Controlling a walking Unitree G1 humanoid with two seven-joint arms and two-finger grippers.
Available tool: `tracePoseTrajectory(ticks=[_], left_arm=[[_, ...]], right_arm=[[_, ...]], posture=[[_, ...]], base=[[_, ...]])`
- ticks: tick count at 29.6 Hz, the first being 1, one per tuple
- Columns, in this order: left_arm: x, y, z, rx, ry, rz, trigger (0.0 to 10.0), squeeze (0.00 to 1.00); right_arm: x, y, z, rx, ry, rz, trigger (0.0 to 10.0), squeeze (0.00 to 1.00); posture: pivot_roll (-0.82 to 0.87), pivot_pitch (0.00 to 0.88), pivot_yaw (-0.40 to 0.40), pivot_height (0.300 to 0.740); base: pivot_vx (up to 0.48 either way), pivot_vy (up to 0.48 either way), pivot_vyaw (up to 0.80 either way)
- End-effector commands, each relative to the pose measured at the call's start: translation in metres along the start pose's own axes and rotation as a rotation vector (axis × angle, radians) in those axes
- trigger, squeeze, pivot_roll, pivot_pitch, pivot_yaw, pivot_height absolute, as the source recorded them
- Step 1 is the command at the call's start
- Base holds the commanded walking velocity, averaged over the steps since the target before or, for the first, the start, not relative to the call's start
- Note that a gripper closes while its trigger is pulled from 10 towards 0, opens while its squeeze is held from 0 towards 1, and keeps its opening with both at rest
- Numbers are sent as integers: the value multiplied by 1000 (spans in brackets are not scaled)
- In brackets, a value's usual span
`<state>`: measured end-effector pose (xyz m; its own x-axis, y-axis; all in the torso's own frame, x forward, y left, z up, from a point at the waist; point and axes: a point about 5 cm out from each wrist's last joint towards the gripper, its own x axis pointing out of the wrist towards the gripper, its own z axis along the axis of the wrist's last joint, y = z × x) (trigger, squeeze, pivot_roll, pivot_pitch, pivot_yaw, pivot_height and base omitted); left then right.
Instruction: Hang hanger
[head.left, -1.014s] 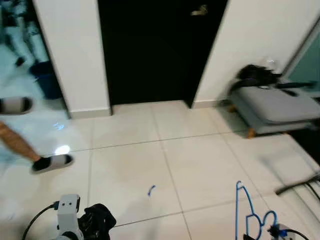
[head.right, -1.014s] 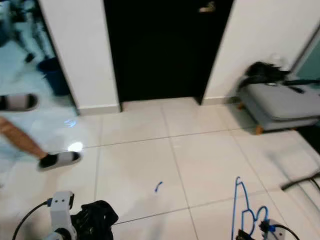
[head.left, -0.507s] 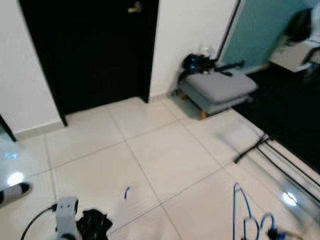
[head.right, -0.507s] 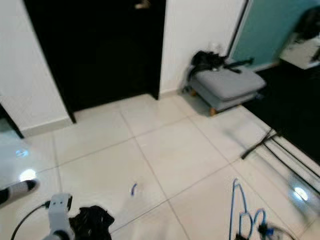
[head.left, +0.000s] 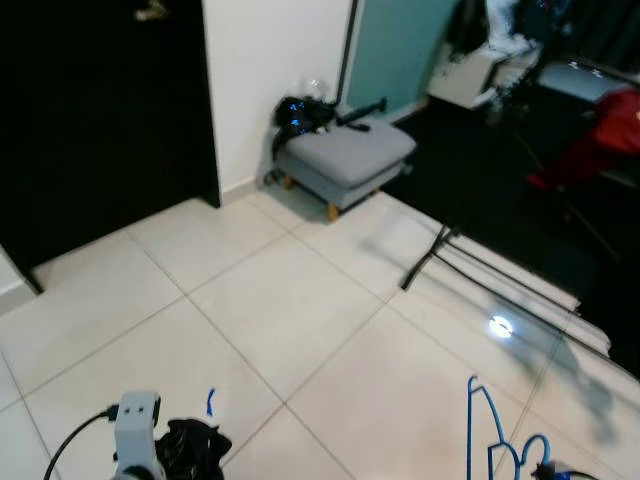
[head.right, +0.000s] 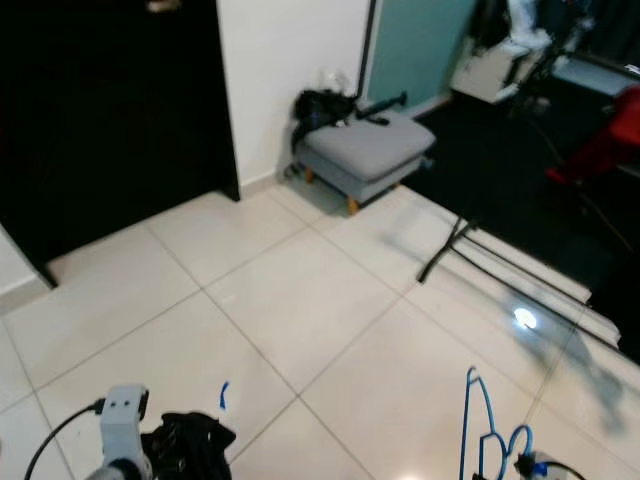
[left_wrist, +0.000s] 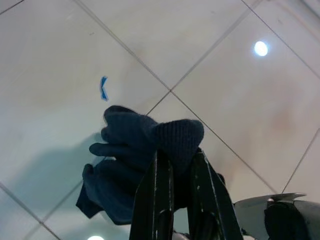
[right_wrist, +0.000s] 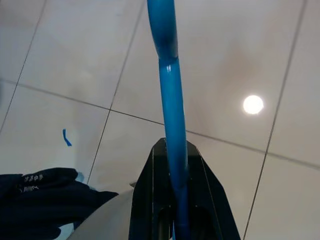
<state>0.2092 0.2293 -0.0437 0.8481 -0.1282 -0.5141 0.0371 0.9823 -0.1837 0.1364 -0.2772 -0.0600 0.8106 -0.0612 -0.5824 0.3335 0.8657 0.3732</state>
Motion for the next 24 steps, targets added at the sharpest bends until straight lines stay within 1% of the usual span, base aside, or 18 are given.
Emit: tracePoseTrajectory(ticks=[1, 6, 7, 8, 10, 11, 12, 14, 15, 16, 17, 18, 19, 20, 21, 22, 23, 24], left_arm=[[0, -2, 0, 30, -5, -19, 10000, 0], [2, -4, 4, 74, -18, -21, 10000, 0], [5, -7, 11, 152, -41, -24, 10000, 0], [5, -7, 11, 152, -41, -24, 10000, 0], [9, -6, 23, 227, -80, -14, 10000, 0], [9, -6, 23, 227, -80, -14, 10000, 0], [10, -6, 28, 246, -96, -7, 10000, 0], [16, -3, 56, 304, -182, 16, 10000, 0], [16, -3, 56, 304, -182, 16, 10000, 0], [19, -4, 71, 340, -234, 21, 10000, 0], [19, -4, 71, 340, -234, 21, 10000, 0], [20, -4, 83, 372, -273, 23, 10000, 0], [22, -7, 100, 412, -336, 20, 10000, 0], [22, -11, 124, 454, -434, 9, 10000, 0], [21, -15, 141, 490, -505, 3, 10000, 0], [19, -20, 158, 517, -577, -10, 10000, 0], [19, -20, 158, 517, -577, -10, 10000, 0], [17, -25, 174, 536, -636, -26, 10000, 0]], right_arm=[[-3, -5, -1, 6, 4, -16, 10000, 0], [-2, -4, -1, 4, 7, -12, 10000, 0], [-2, -4, -1, 0, 9, -10, 10000, 0], [-2, -4, -1, 0, 9, -10, 10000, 0], [-2, -3, -1, -3, 11, -9, 10000, 0], [-2, -3, -1, -3, 11, -9, 10000, 0], [-2, -3, -2, -4, 11, -10, 10000, 0], [-1, -3, -2, -13, 14, -10, 10000, 0], [-1, -3, -2, -13, 14, -10, 10000, 0], [-1, -4, -1, -26, 16, -12, 10000, 0], [-1, -4, -1, -26, 16, -12, 10000, 0], [-1, -4, -1, -40, 19, -14, 10000, 0], [0, -3, 2, -100, 22, -23, 10000, 0], [3, -1, 10, -135, -5, -21, 10000, 0], [6, 1, 18, -148, -35, -17, 10000, 0], [9, 3, 31, -166, -81, -7, 10000, 0], [9, 3, 31, -166, -81, -7, 10000, 0], [13, 8, 46, -186, -130, 25, 10000, 0]], posture=[[54, 97, -35, 740], [46, 92, -32, 740], [43, 92, -33, 740], [43, 92, -33, 740], [43, 90, -34, 740], [43, 90, -34, 740], [43, 90, -34, 740], [37, 89, -33, 740], [37, 89, -33, 740], [39, 88, -34, 740], [39, 88, -34, 740], [41, 88, -35, 740], [44, 90, -35, 740], [48, 89, -35, 740], [49, 90, -35, 740], [48, 89, -35, 740], [48, 89, -35, 740], [45, 89, -33, 740]], base=[[0, 0, -800], [0, 0, -800], [0, 0, -800], [0, 0, -800], [0, 0, -800], [0, 0, -800], [0, 0, -800], [0, 0, -800], [0, 0, -800], [0, 0, -800], [0, 0, -800], [0, 0, -800], [0, 0, -788], [0, 0, -763], [0, 0, -663], [0, 0, 0], [0, 0, 0], [0, 0, 0]])
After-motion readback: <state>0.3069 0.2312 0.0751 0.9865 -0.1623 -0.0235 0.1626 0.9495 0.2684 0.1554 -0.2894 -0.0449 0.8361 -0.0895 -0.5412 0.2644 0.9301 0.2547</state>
